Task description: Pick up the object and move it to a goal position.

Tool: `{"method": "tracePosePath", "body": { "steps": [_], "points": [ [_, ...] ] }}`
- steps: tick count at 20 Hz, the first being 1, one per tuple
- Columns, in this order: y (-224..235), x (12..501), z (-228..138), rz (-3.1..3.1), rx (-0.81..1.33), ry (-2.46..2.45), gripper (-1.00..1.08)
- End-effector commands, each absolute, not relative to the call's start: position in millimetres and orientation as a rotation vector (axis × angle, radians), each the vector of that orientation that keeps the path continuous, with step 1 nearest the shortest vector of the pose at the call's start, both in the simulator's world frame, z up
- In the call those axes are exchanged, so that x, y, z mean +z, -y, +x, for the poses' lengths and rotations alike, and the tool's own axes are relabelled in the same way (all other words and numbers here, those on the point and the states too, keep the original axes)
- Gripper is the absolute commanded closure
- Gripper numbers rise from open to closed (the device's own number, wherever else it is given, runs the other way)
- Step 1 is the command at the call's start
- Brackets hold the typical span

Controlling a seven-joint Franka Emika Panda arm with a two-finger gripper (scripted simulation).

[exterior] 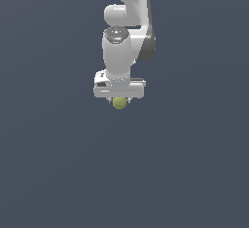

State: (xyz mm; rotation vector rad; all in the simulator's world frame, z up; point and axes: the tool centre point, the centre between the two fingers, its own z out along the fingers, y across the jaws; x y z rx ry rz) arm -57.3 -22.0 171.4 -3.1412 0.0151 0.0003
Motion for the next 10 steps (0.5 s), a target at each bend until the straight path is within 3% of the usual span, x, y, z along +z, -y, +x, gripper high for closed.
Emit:
{"method": "tracePosePath", "body": {
  "steps": [1, 10],
  "points": [
    [28, 196, -66, -3.141, 0.0, -0.015, 1.08],
    [53, 293, -97, -3.14, 0.0, -0.015, 1.08]
  ]
}}
